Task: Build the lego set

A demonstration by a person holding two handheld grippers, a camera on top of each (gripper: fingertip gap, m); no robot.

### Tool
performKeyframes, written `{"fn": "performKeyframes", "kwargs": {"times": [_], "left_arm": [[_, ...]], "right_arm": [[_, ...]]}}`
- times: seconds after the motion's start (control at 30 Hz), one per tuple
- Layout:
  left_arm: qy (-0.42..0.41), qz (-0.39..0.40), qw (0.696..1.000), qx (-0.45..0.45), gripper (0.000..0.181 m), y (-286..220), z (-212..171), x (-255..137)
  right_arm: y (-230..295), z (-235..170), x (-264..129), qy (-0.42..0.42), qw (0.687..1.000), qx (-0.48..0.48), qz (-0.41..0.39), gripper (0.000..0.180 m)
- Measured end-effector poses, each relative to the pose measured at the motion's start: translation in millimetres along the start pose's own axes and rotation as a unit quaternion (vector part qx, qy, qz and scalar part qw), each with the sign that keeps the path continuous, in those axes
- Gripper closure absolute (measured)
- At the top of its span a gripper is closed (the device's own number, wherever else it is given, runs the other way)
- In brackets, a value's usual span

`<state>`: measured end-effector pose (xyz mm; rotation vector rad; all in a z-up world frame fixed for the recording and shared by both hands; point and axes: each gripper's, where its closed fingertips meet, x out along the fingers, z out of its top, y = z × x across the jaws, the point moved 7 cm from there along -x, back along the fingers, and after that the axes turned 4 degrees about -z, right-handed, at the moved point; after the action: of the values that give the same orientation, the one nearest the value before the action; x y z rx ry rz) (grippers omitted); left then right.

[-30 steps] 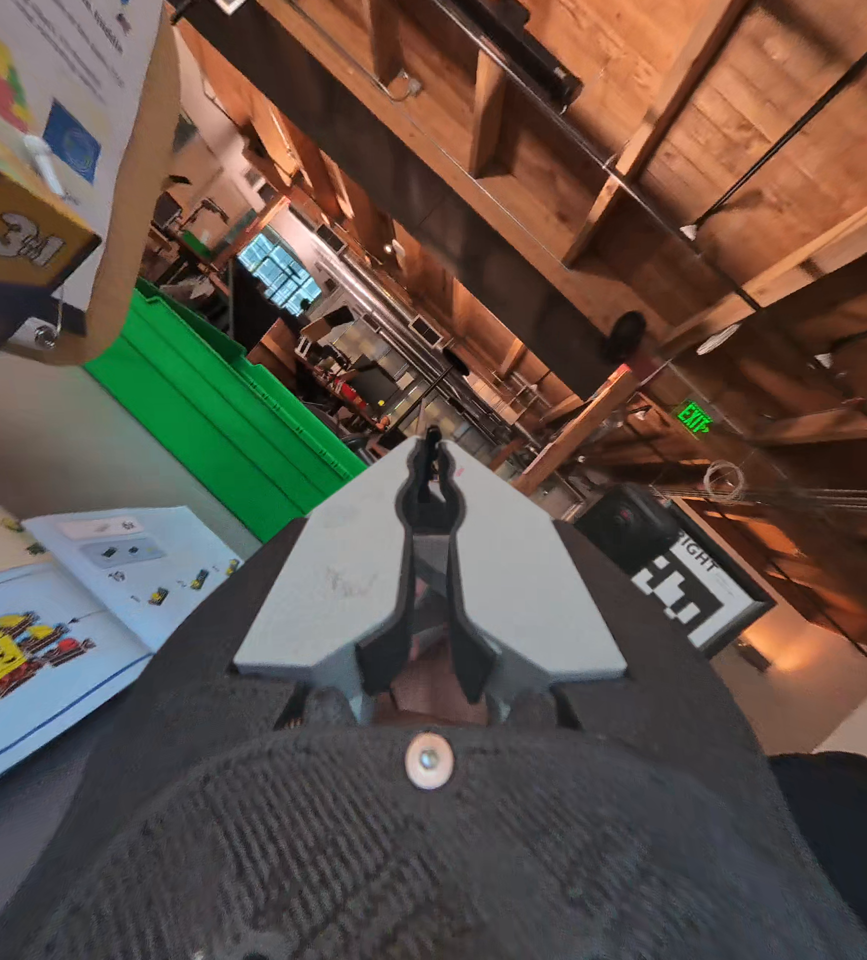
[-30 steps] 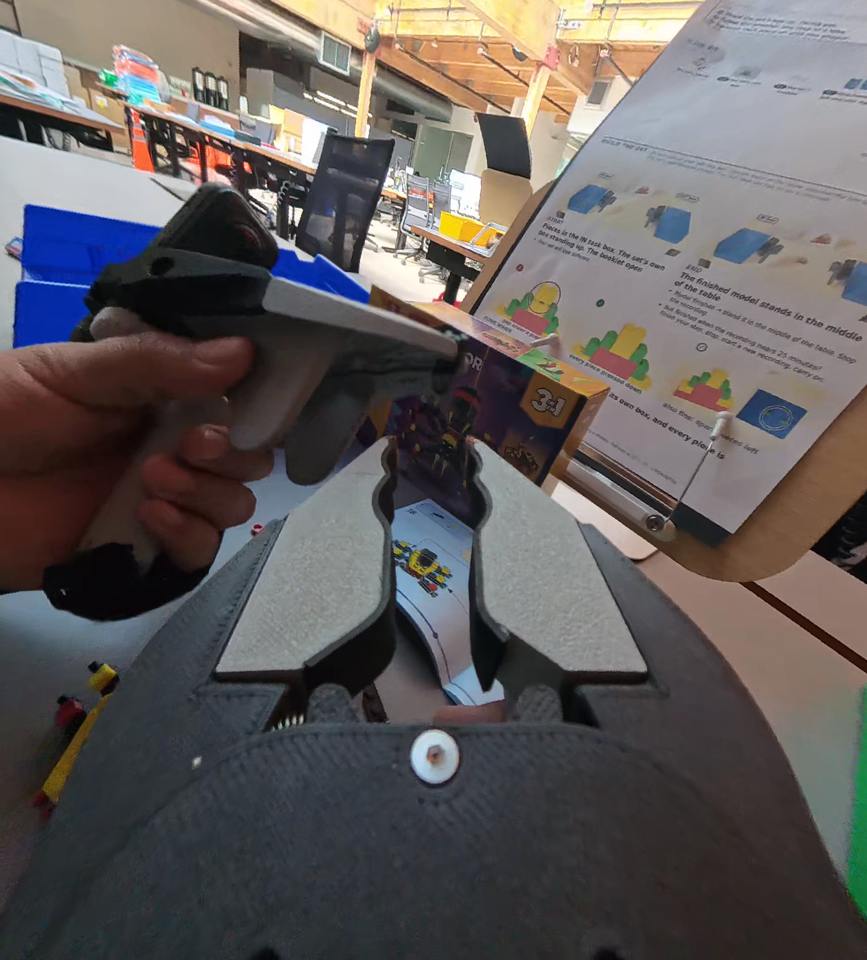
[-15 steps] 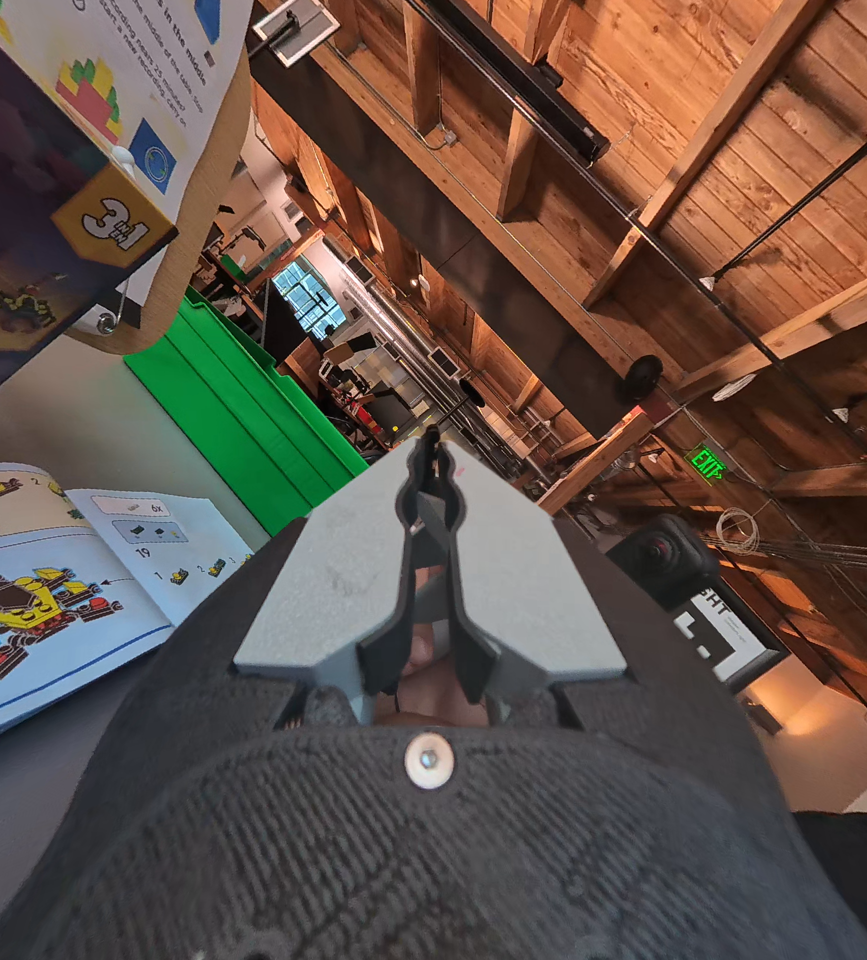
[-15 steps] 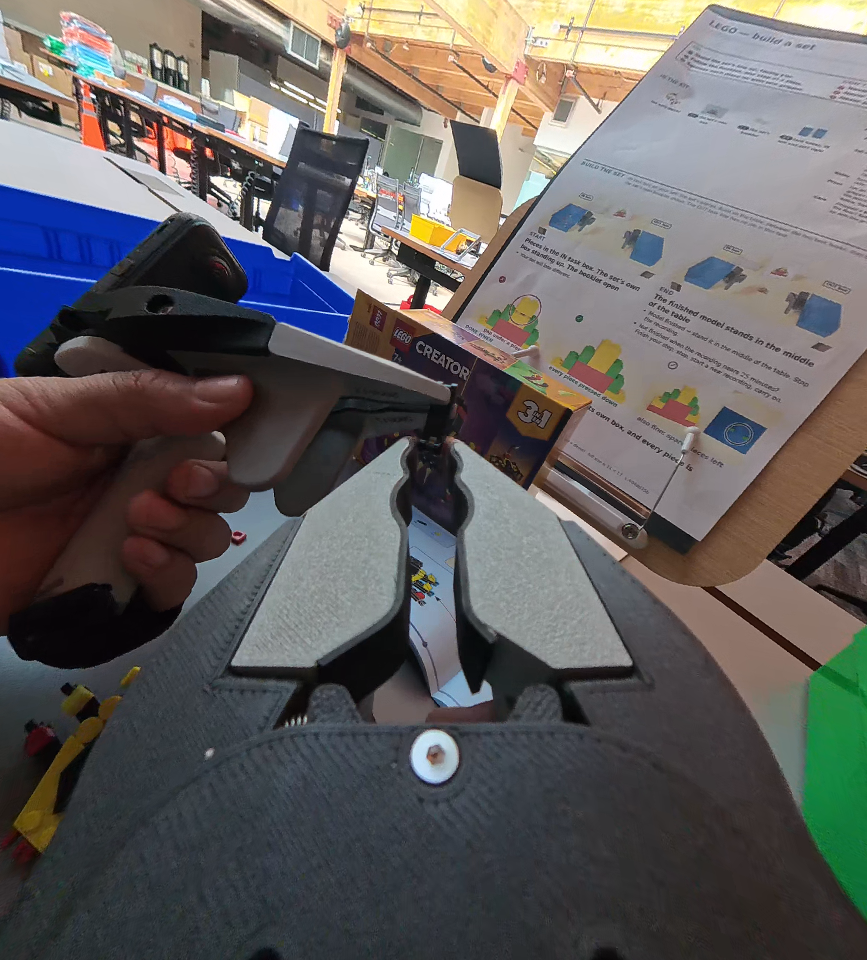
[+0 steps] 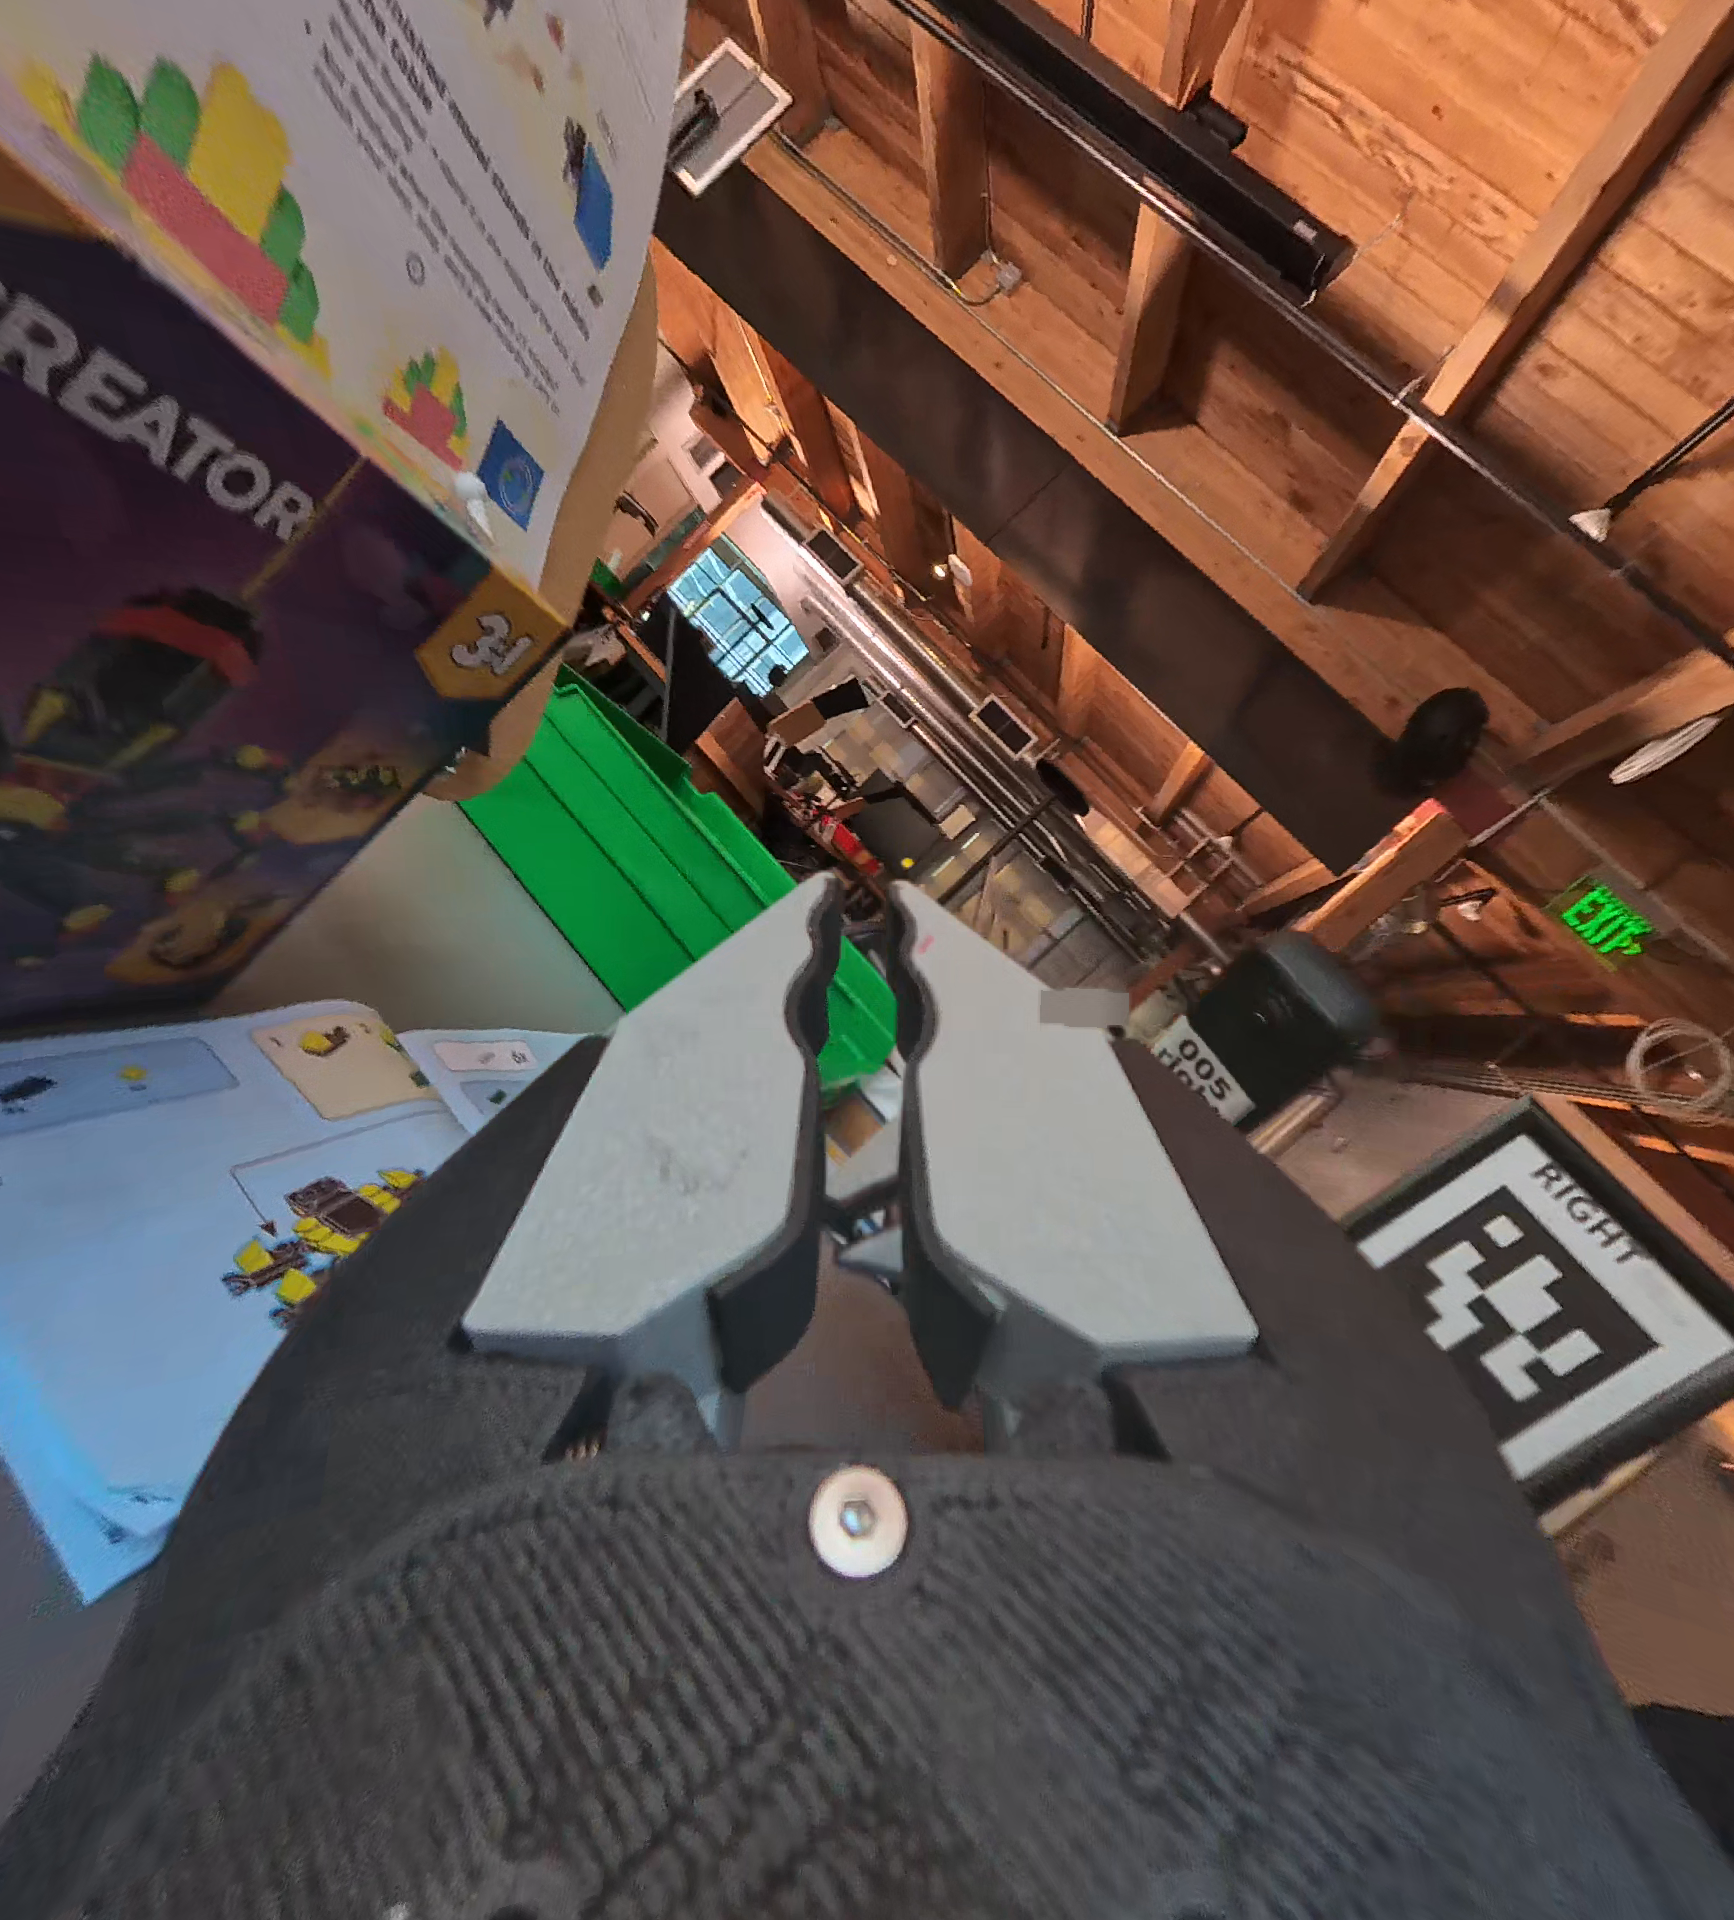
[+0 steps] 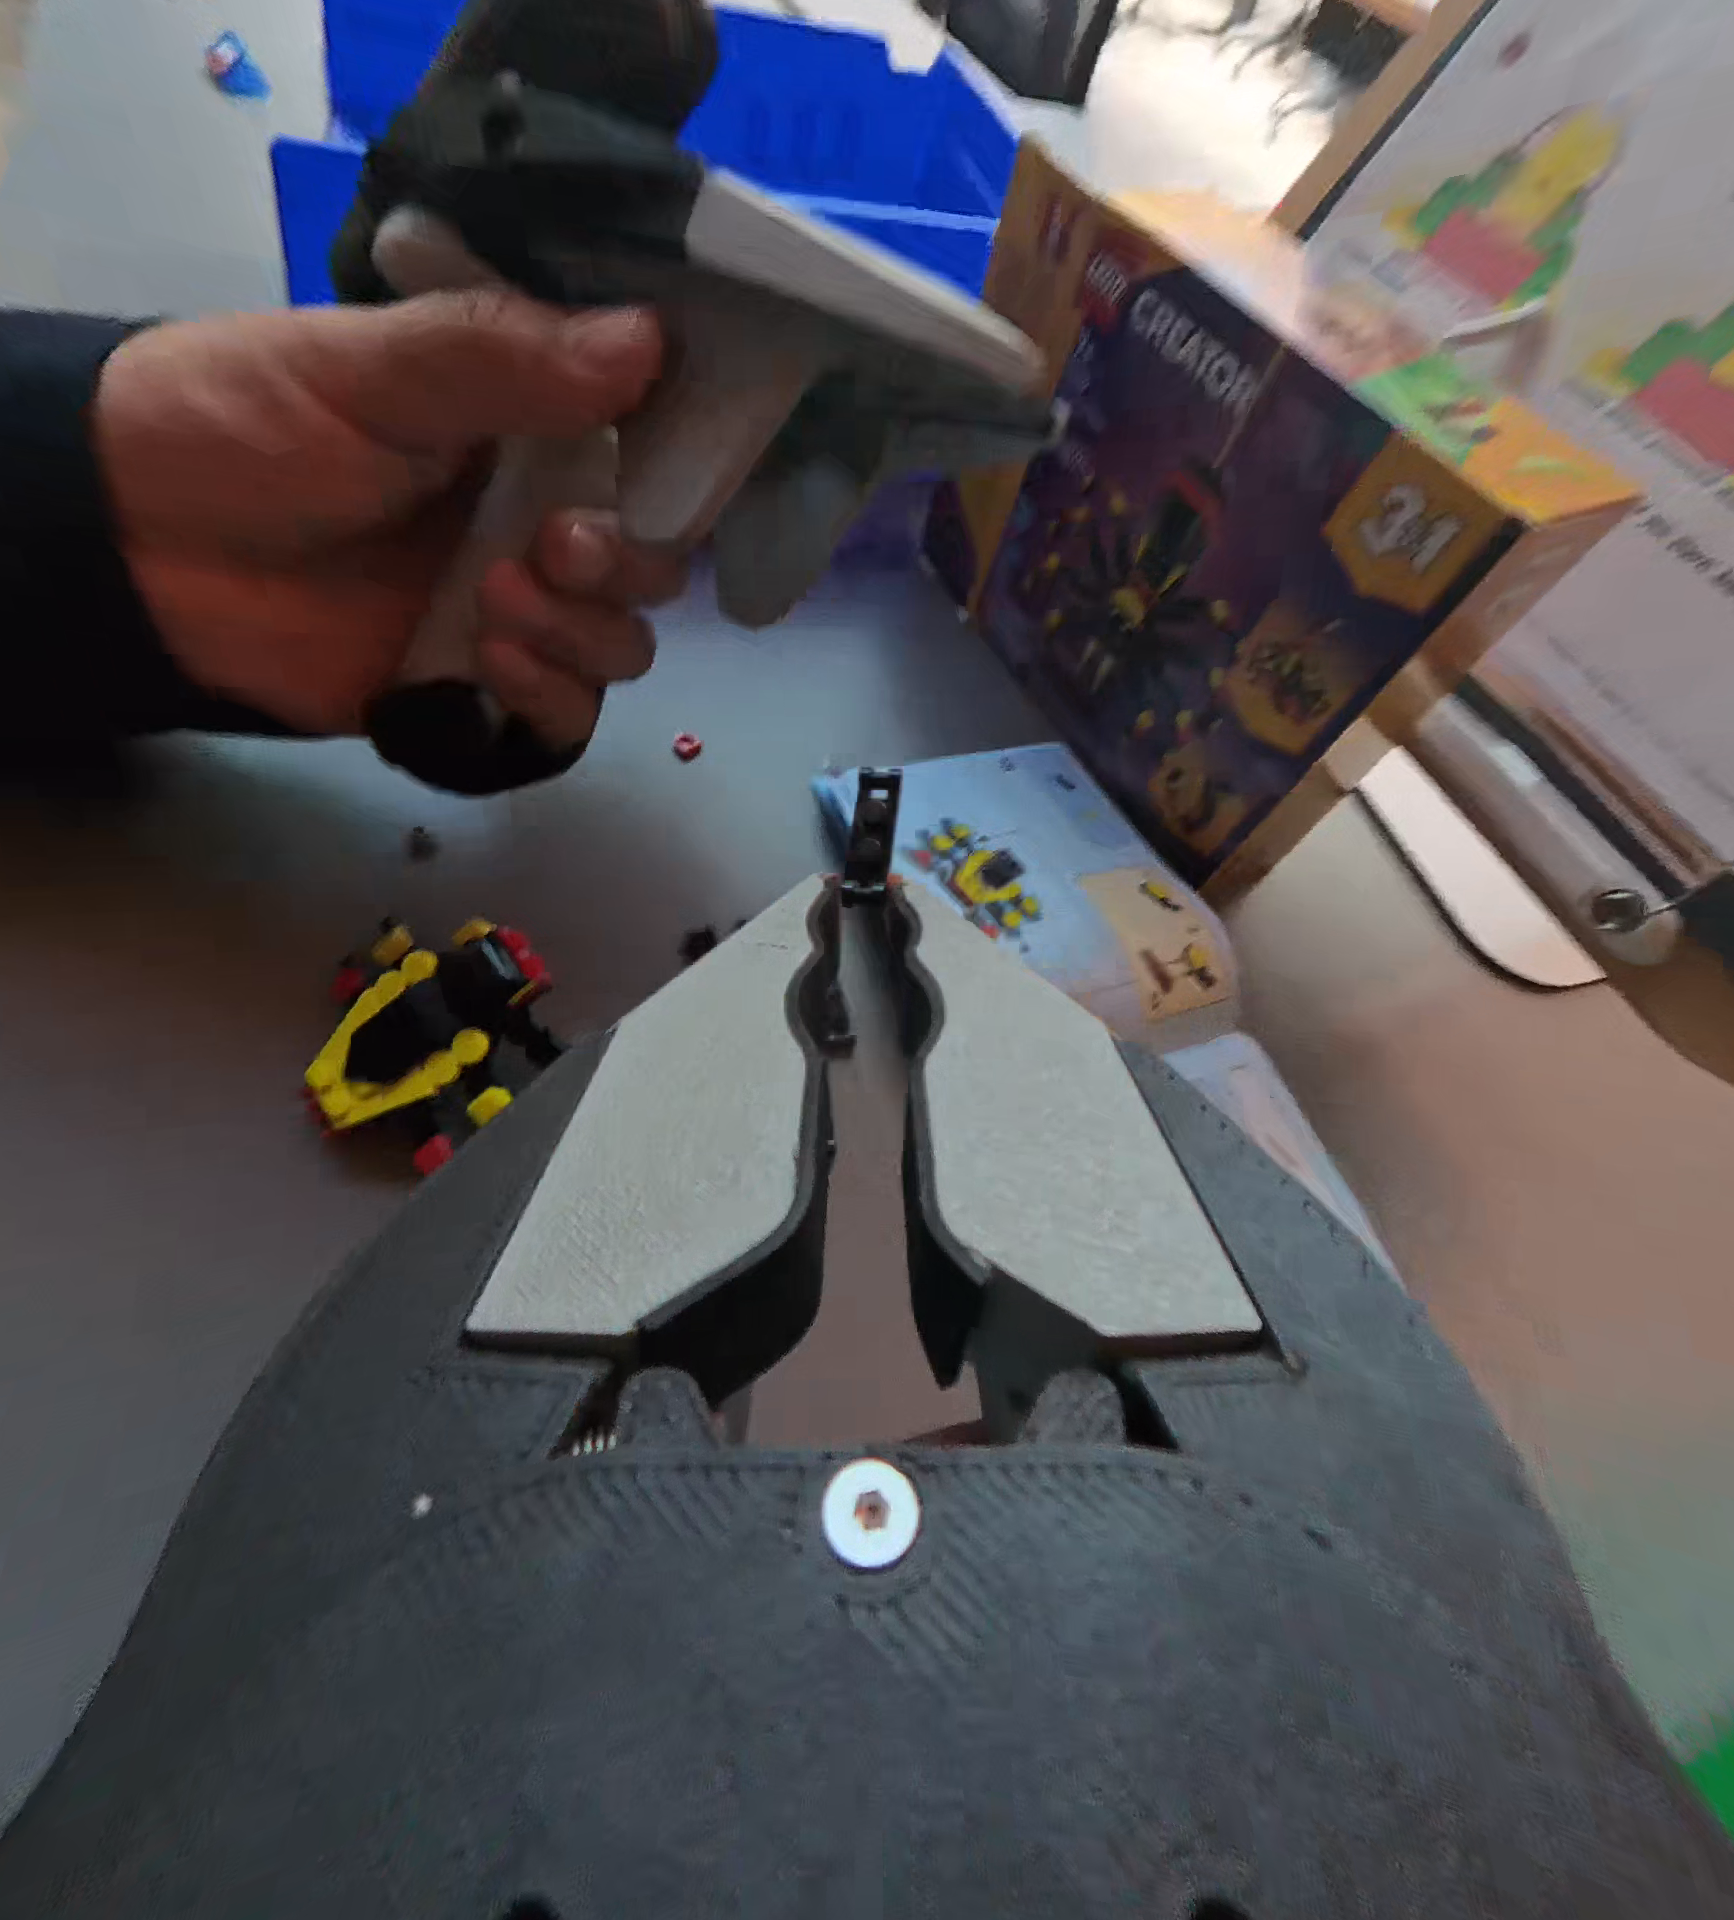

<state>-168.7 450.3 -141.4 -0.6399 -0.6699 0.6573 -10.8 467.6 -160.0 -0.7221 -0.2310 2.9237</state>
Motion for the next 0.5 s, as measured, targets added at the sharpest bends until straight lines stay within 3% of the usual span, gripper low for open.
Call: {"fn": "performKeyframes", "kwargs": {"times": [0.1,0.27,0.43,0.5], "left_arm": [[0.010,0.006,1.000,0.029,0.178,-2,1,1],[0.032,0.000,0.999,0.042,0.178,-1,-2,5],[0.046,0.002,0.998,0.047,0.177,0,-5,7],[0.048,0.000,0.998,0.045,0.176,0,-5,8]], "right_arm": [[7,-23,12,0.097,0.994,-0.024,0.037,0.174],[22,-44,25,0.185,0.978,-0.049,0.080,0.173],[19,-50,26,0.205,0.975,-0.044,0.072,0.172],[15,-49,24,0.200,0.977,-0.042,0.063,0.162]]}}
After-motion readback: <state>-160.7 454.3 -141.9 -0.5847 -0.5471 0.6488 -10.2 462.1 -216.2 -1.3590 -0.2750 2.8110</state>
